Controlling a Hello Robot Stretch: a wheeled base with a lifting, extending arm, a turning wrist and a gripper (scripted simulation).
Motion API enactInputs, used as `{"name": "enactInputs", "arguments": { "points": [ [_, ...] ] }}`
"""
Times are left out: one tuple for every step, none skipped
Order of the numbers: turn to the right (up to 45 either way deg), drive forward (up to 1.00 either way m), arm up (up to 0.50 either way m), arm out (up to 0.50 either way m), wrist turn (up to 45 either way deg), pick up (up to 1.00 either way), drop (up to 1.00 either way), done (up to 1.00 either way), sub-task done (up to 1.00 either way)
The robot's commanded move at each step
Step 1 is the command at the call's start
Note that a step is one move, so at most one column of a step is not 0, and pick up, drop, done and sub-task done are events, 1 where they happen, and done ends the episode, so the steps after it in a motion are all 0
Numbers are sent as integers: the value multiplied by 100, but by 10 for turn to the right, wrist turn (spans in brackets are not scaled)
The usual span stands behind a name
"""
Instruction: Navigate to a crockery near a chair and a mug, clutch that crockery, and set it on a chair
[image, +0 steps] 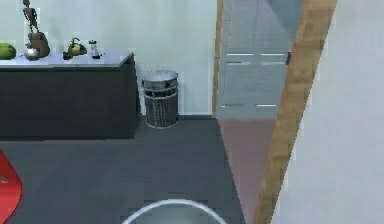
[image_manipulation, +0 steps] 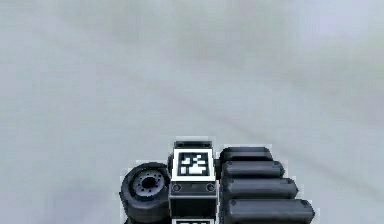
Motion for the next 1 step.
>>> {"name": "enactInputs", "arguments": {
  "points": [
    [450,0,0,0,0,0,0,0,0]
  ]
}}
